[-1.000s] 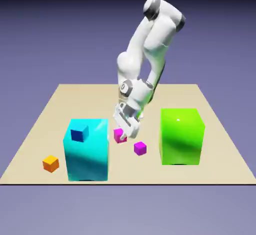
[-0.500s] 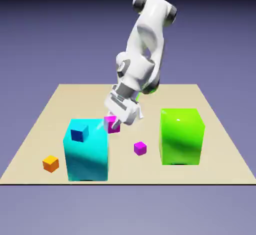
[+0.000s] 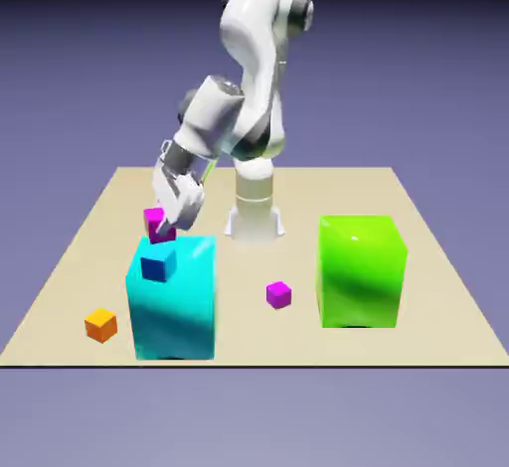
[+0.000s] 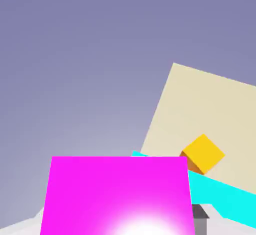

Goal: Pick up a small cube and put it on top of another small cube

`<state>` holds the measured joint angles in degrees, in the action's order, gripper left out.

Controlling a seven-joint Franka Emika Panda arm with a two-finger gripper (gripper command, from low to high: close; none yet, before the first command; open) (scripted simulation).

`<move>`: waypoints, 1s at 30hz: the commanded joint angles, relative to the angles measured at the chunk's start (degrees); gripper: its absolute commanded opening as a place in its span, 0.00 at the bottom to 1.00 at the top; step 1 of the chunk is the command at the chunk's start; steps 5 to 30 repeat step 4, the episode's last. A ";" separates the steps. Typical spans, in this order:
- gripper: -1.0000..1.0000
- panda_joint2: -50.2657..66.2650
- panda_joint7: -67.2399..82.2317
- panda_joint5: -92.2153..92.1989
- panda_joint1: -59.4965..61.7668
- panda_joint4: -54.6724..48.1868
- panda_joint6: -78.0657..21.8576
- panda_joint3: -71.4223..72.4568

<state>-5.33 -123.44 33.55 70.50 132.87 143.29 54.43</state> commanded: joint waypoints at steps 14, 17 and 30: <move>1.00 -0.08 0.08 -0.11 -0.06 0.00 -0.09 -0.02; 1.00 -0.08 0.08 -0.11 -0.06 0.00 -0.09 -0.02; 1.00 -0.08 0.08 -0.11 -0.06 0.00 -0.09 -0.02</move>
